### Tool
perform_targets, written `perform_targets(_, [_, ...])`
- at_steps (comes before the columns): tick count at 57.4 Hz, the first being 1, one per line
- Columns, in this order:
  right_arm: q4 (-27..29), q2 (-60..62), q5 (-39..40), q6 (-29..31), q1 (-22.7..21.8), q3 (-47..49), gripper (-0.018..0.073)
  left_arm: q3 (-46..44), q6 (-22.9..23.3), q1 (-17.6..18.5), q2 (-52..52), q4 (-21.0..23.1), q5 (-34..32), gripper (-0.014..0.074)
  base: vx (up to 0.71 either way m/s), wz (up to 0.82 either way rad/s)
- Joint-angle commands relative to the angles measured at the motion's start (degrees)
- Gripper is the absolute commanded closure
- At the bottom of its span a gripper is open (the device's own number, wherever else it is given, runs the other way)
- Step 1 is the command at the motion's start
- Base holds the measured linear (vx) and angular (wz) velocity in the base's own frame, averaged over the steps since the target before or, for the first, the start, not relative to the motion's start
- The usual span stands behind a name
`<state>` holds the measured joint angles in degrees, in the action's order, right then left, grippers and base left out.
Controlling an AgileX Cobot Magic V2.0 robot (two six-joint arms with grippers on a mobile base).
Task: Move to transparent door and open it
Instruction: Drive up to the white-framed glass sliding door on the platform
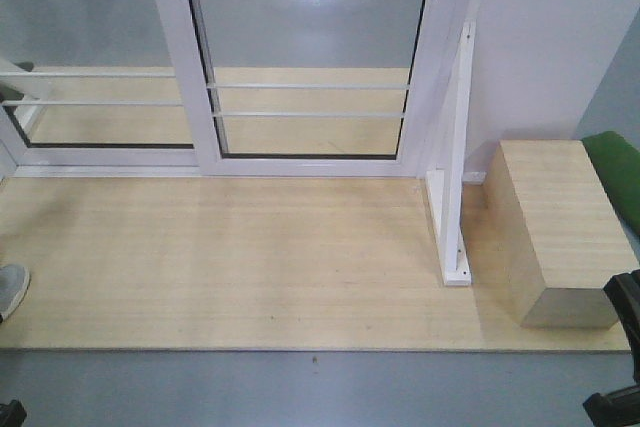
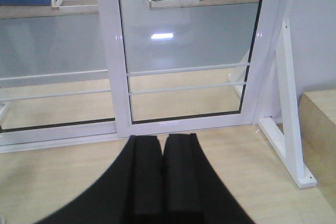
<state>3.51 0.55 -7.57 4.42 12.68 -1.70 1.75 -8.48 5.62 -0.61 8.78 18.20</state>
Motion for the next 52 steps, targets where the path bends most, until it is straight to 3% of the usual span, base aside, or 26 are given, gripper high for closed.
perform_targets(1, [-0.1, 0.9, 4.8, 0.5, -0.2, -0.2, 0.0562, 0.5, 0.0, 0.1, -0.8, 0.6, -4.3, 0.0594, 0.50, -0.13])
perform_targets(52, [-0.1, 0.9, 4.8, 0.5, -0.2, -0.2, 0.0561, 0.5, 0.0, 0.1, -0.8, 0.6, -4.3, 0.0594, 0.42, -0.03])
